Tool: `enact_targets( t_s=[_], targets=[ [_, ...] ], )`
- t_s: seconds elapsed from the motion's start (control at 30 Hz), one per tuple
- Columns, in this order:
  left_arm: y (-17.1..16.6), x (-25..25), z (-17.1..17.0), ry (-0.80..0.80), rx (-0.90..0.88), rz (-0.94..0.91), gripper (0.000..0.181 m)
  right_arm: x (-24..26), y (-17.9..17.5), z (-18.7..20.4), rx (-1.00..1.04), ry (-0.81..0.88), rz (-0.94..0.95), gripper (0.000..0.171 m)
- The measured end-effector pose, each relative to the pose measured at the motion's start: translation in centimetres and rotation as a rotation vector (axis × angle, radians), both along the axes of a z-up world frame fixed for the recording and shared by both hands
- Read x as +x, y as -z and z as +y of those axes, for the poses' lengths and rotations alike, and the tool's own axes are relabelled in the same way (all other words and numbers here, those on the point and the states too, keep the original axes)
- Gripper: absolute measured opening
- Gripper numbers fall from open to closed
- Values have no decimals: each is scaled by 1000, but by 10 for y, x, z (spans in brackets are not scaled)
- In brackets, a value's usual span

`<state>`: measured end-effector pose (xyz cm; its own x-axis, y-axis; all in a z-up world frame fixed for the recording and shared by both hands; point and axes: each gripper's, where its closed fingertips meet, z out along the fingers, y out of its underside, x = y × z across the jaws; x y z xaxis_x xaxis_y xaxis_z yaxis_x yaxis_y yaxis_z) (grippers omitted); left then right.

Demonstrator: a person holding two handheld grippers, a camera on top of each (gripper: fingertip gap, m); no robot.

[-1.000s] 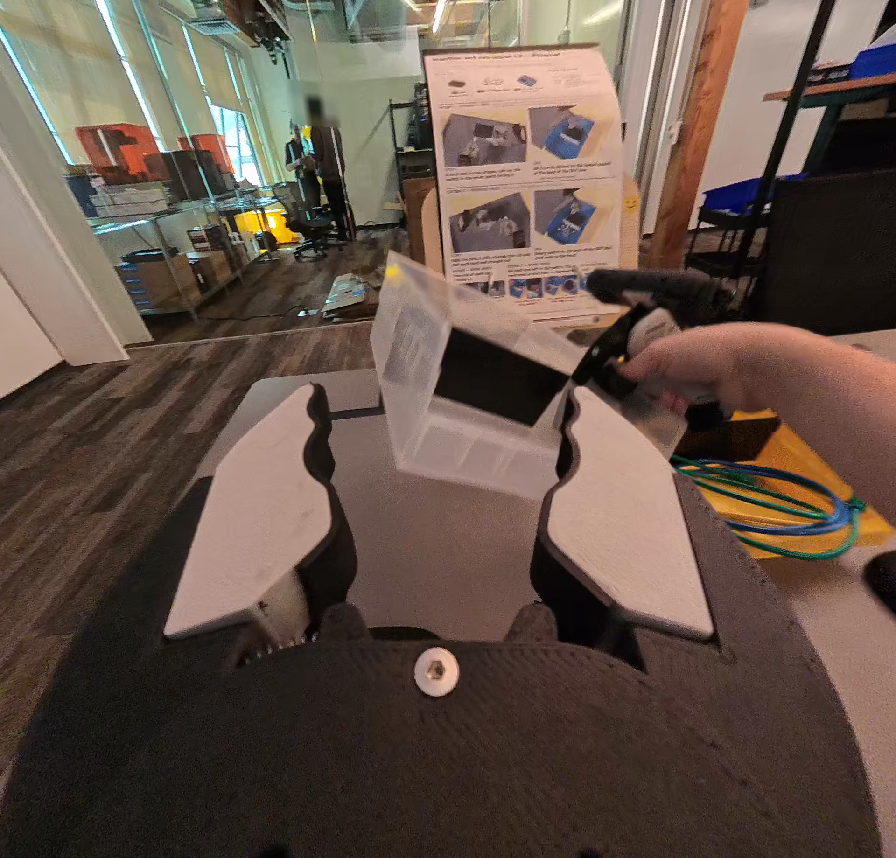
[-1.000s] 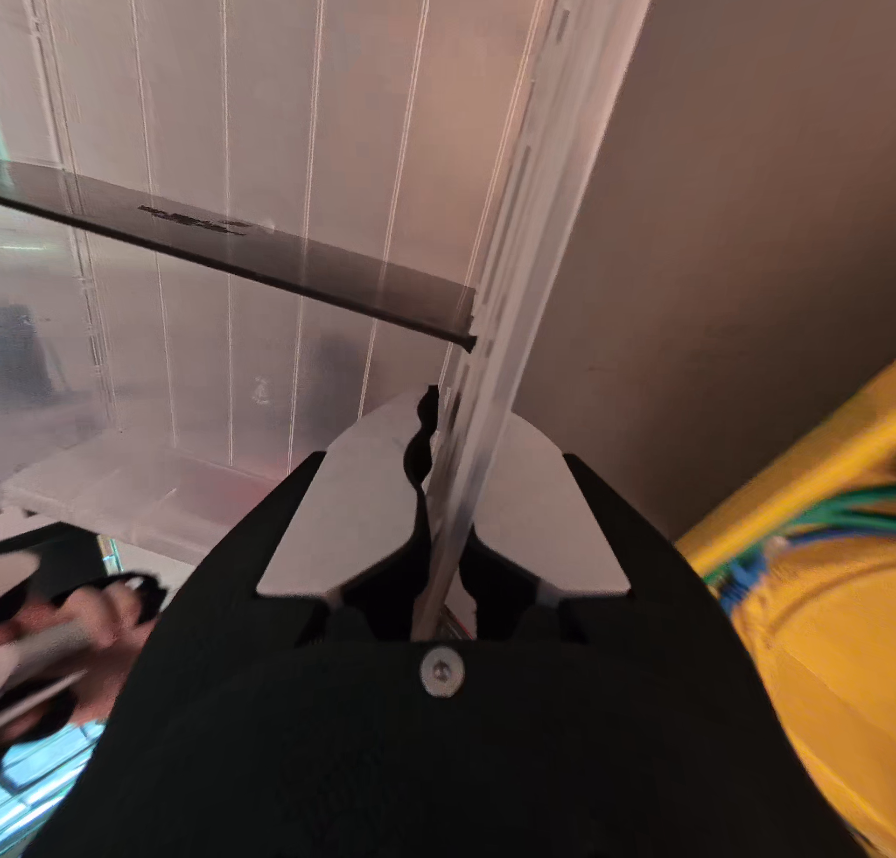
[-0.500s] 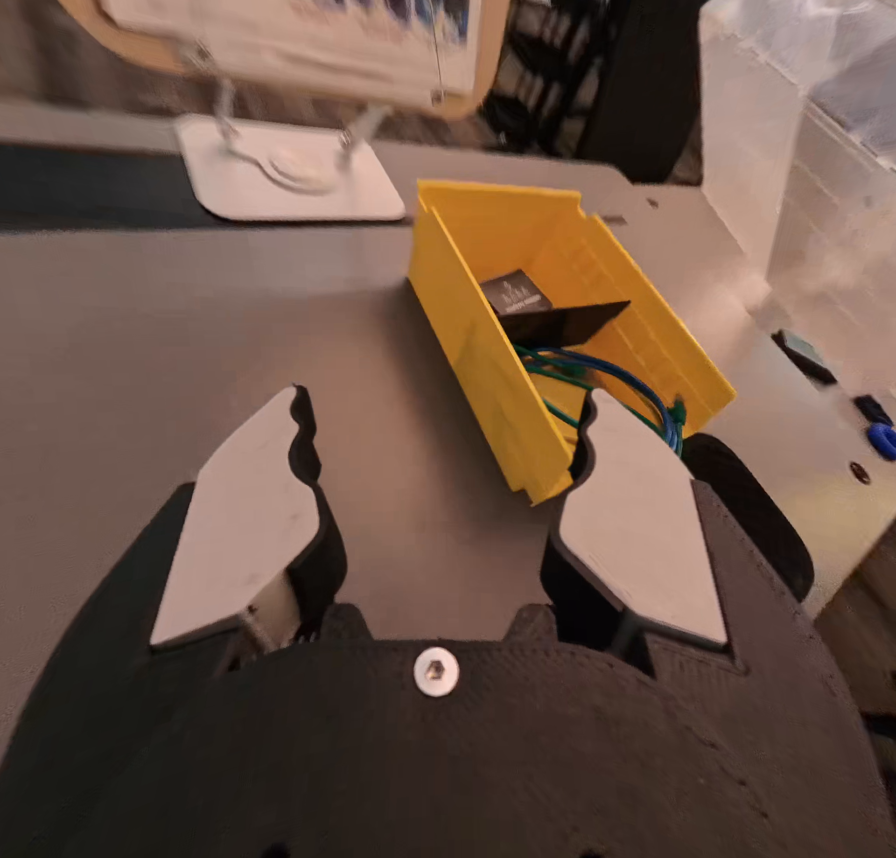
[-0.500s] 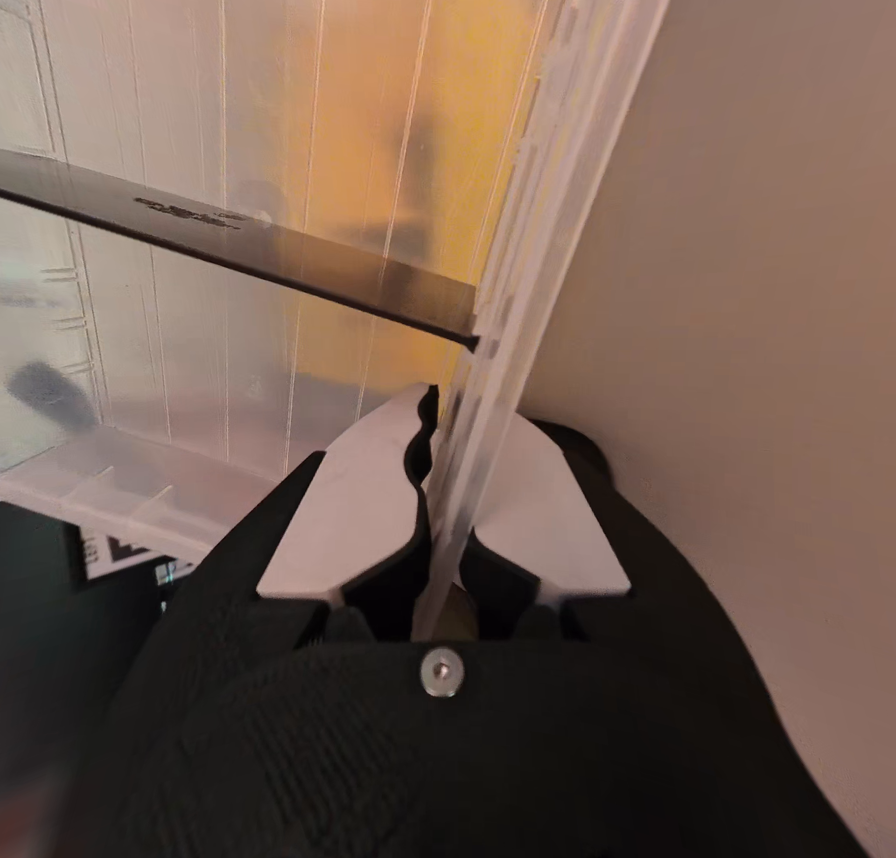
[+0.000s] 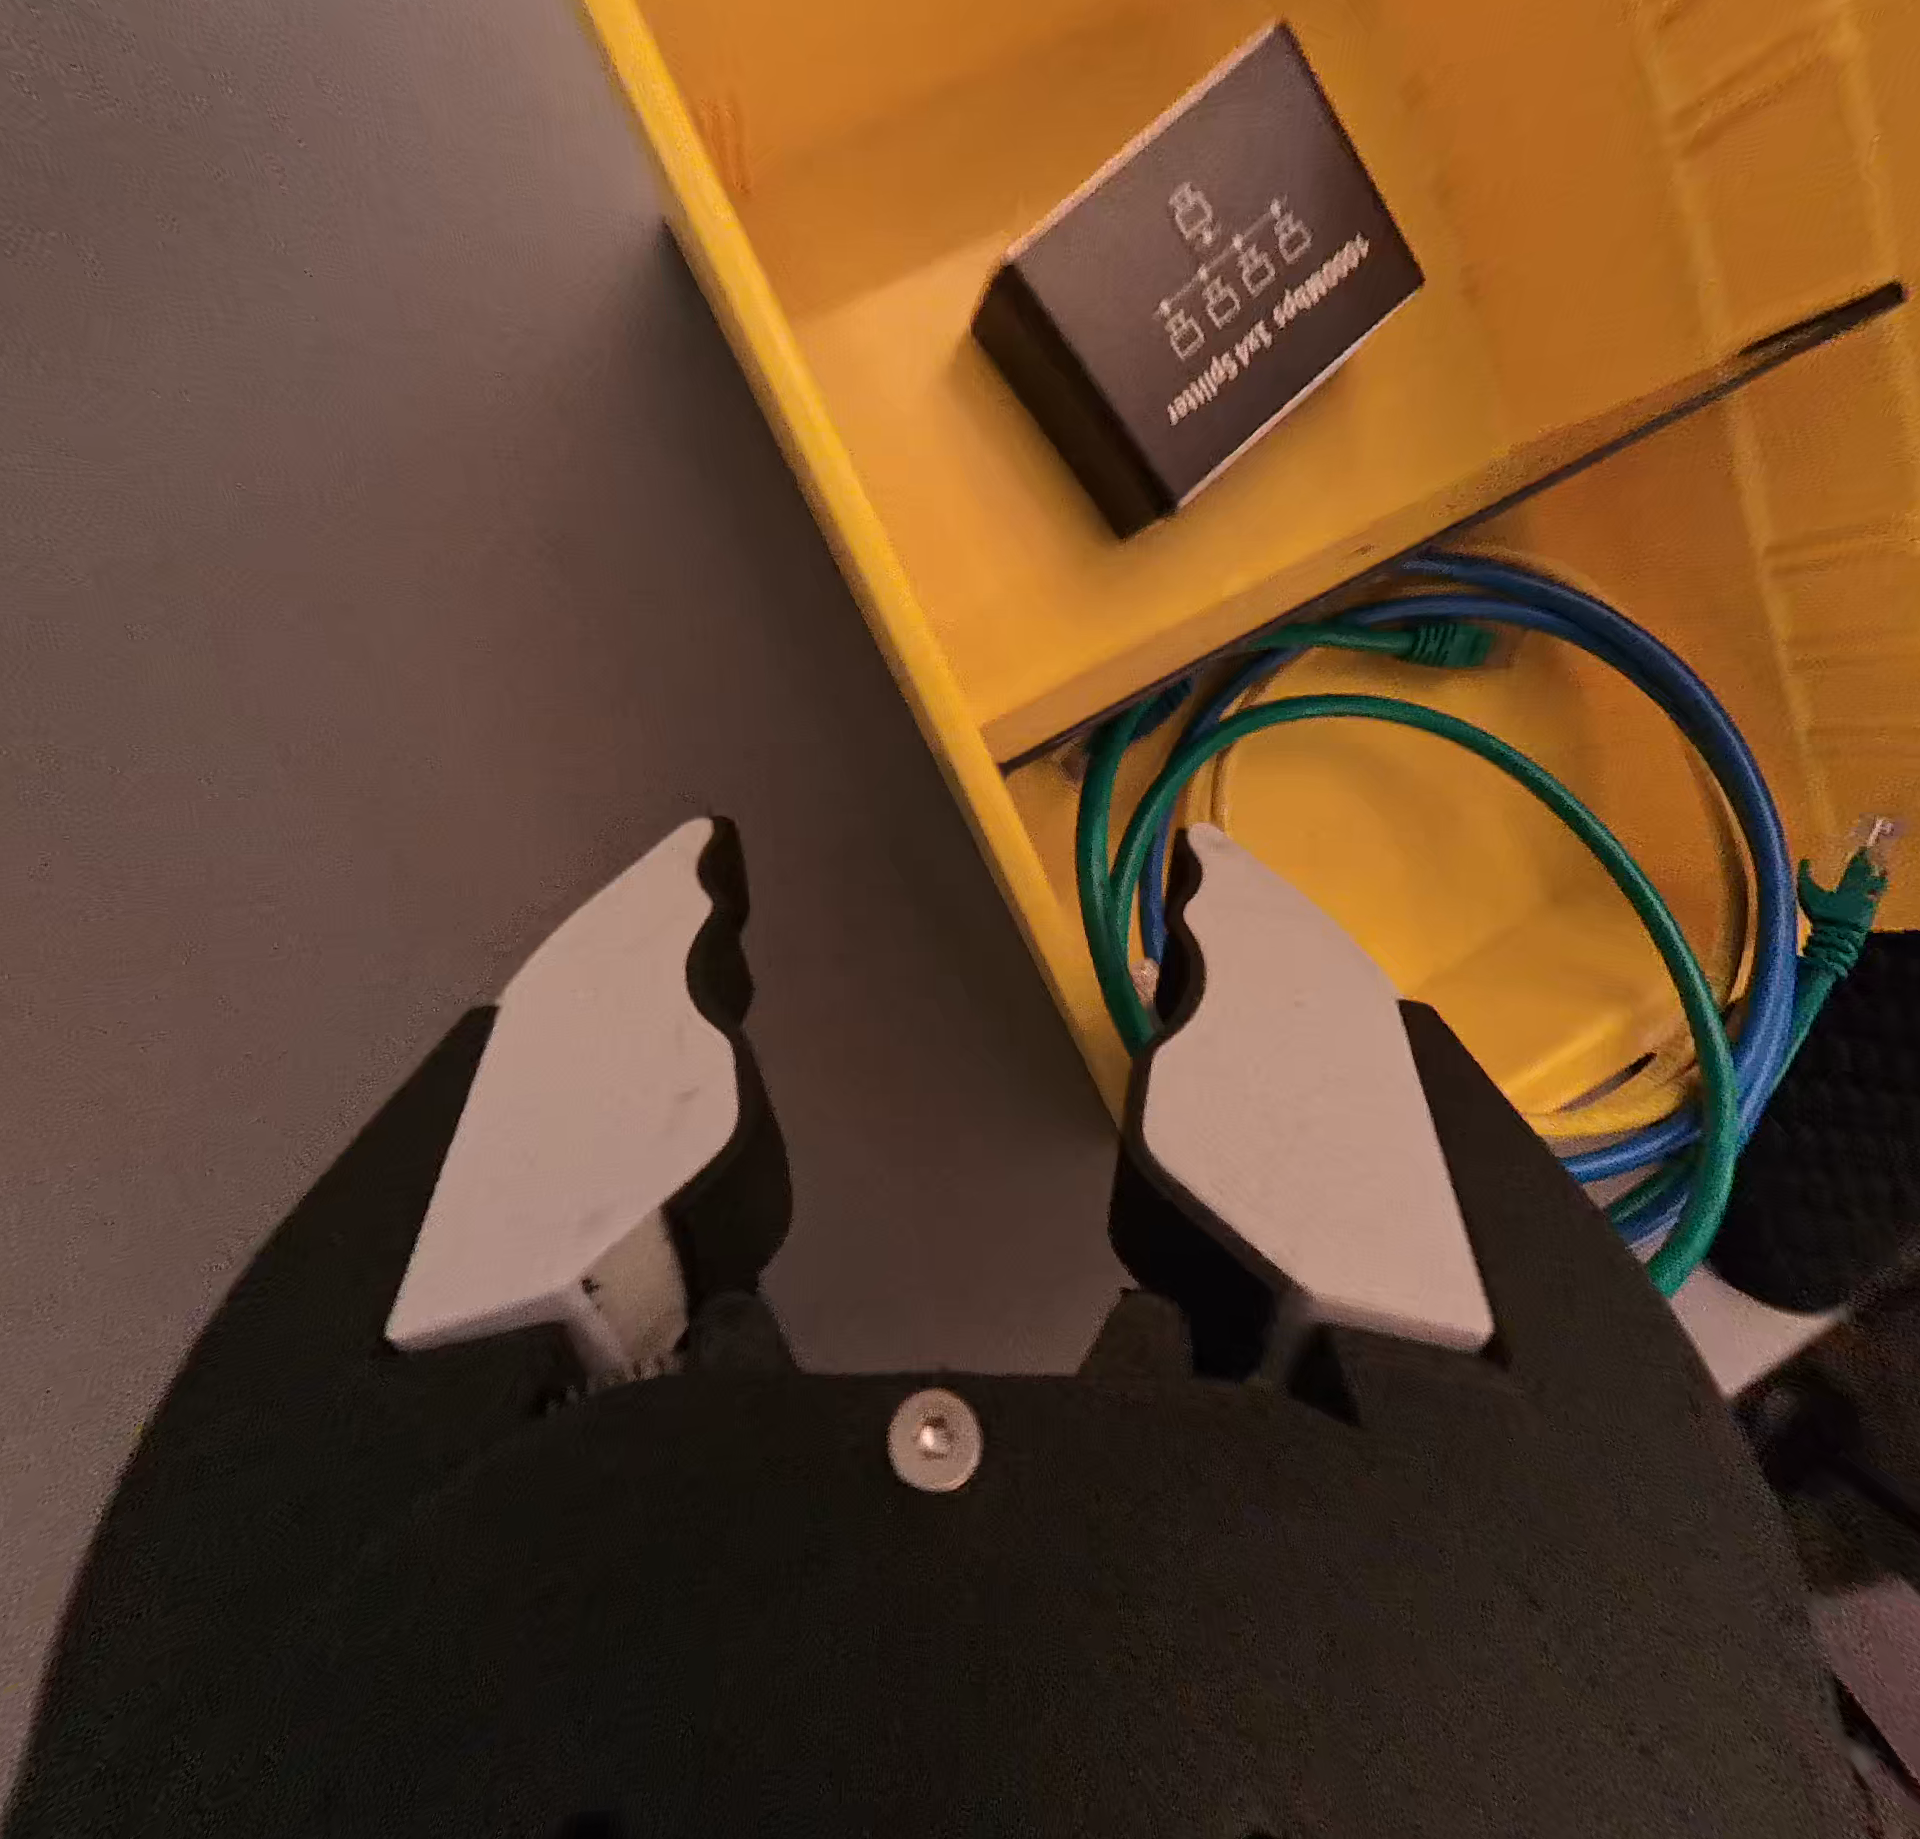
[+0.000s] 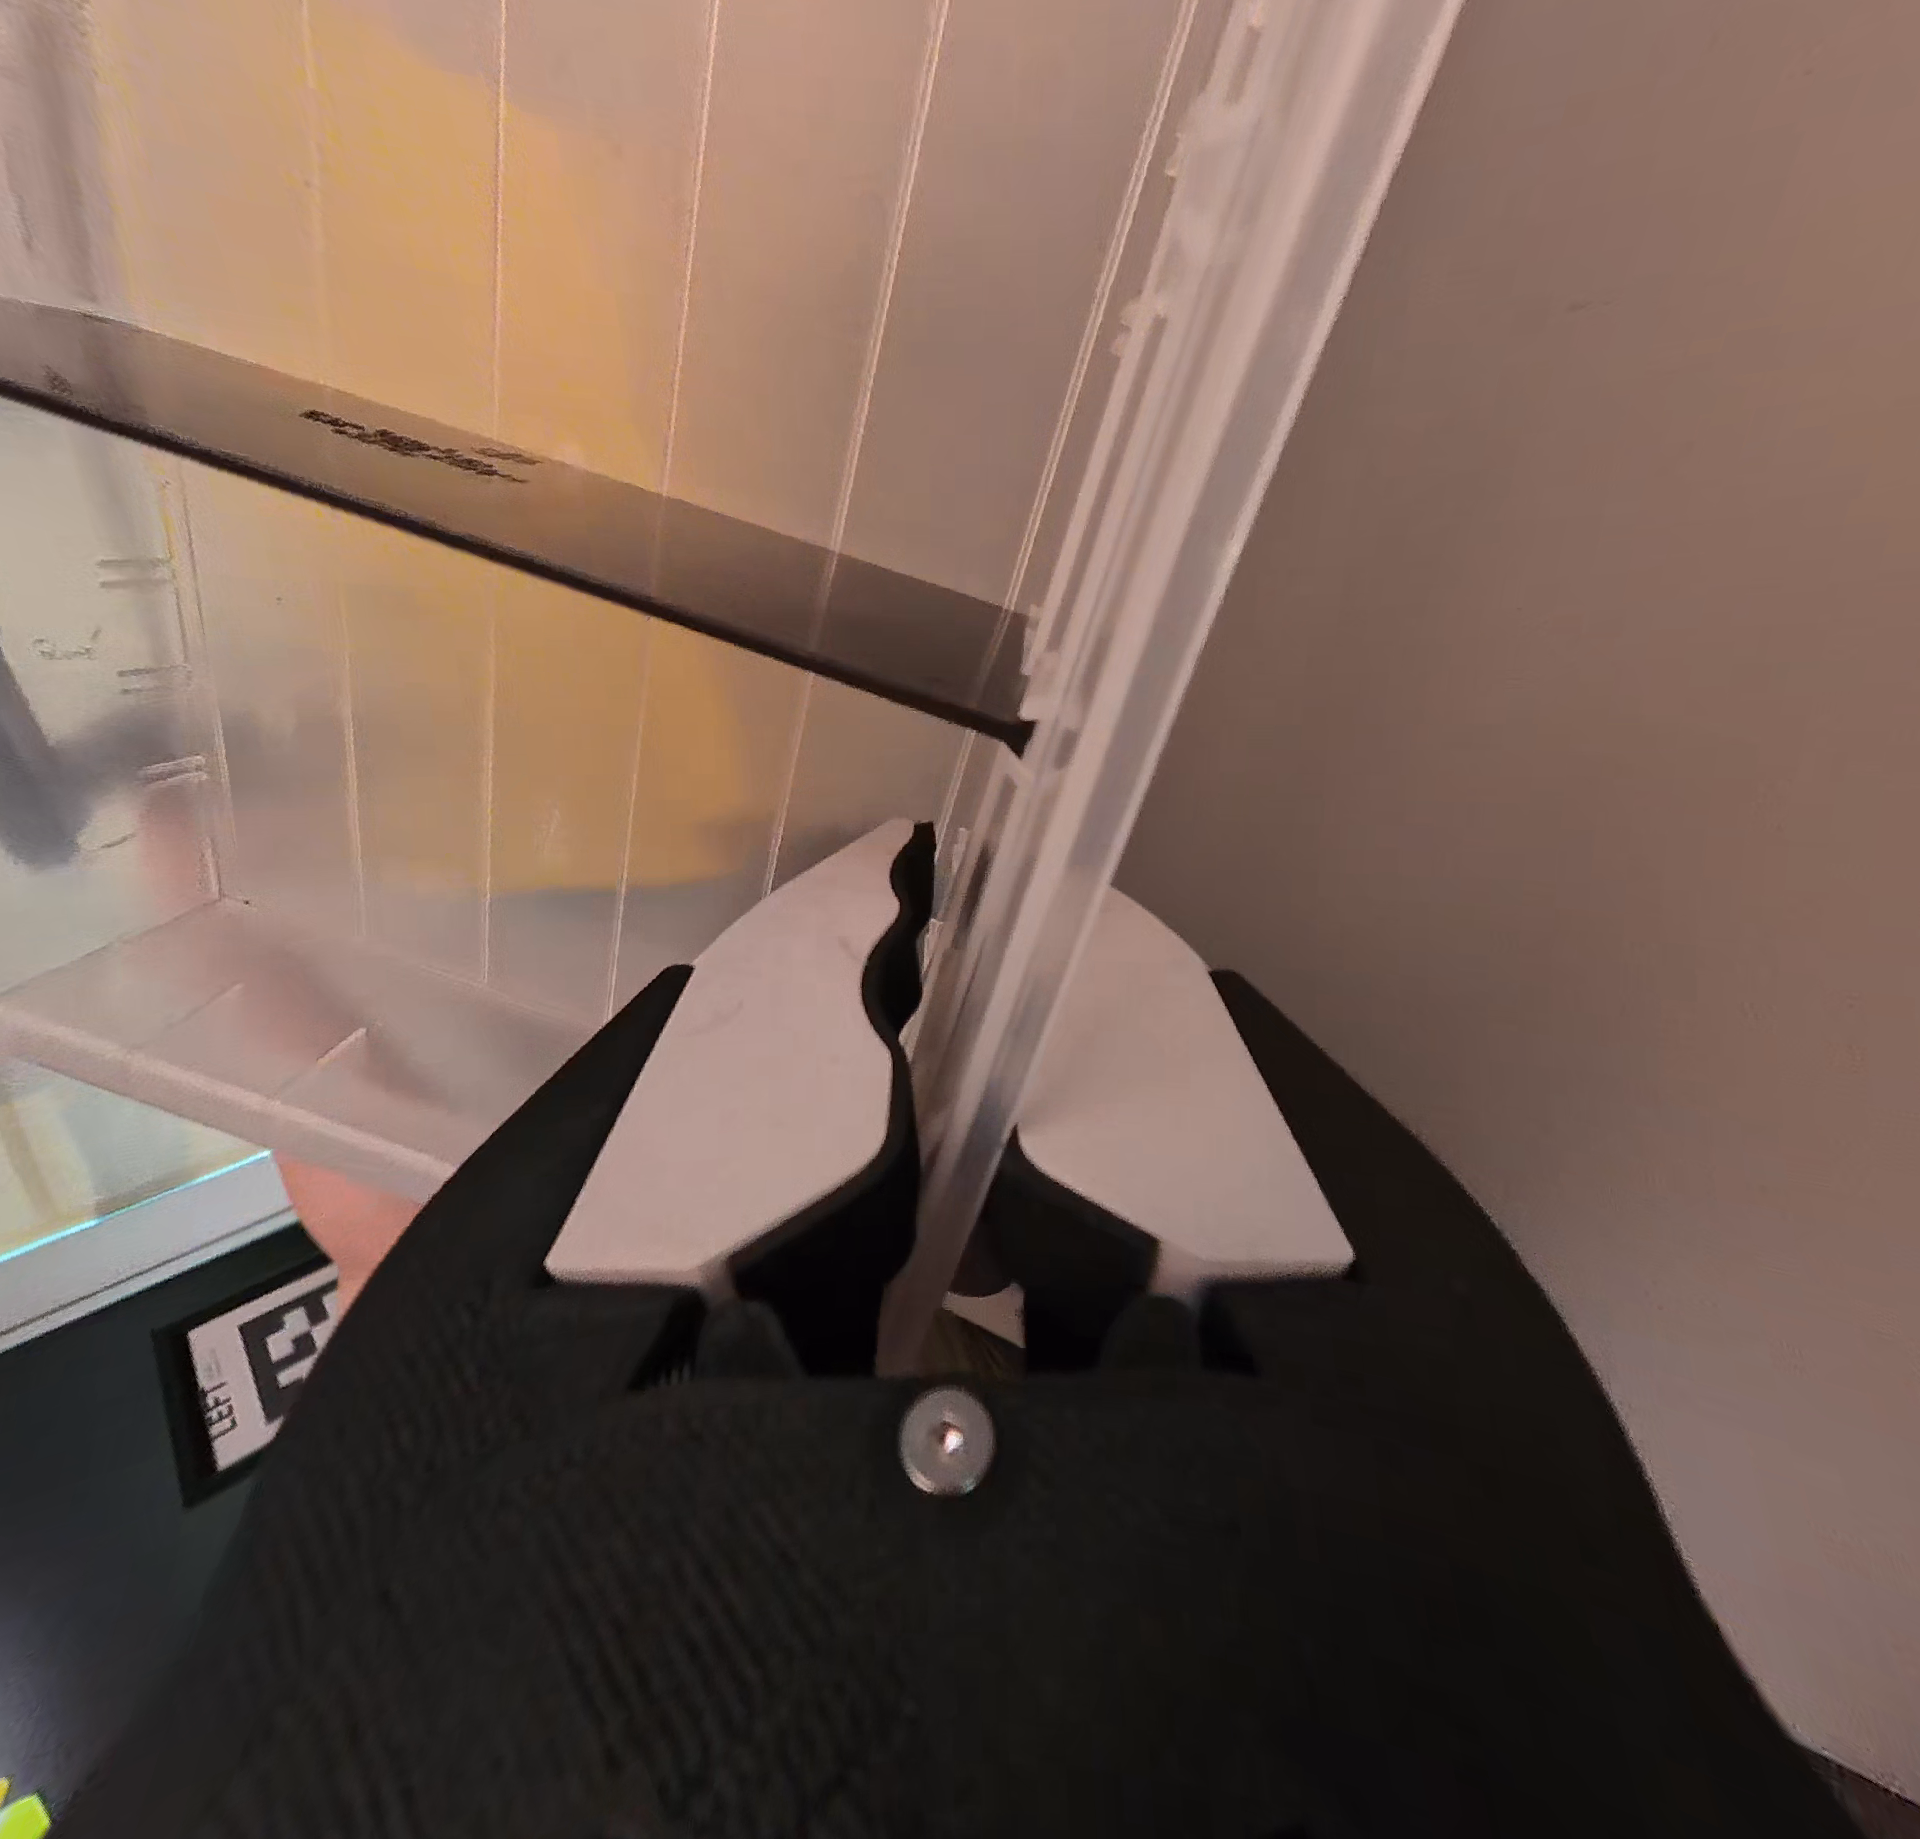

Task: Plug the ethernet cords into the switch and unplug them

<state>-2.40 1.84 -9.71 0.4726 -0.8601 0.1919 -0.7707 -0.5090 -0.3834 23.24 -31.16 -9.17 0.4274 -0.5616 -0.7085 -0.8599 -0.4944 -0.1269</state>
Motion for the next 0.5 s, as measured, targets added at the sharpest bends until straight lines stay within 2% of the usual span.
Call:
enact_targets(
  t_s=[0.1,0.2,0.27,0.4,0.5],
  targets=[
    [13,-1,-10,41,-70,93,72,5,8,-5,-31,16,-11,8],
    [23,-3,-18,64,-142,127,49,6,14,-6,-67,9,-25,10],
    [21,-3,-21,65,-212,87,31,6,17,-6,-93,-9,-35,10],
    [19,-21,-11,34,-292,64,24,3,24,-5,-135,-55,-52,10],
    [19,-42,4,29,-286,73,22,0,27,0,-151,-74,-57,10]
  ],
)
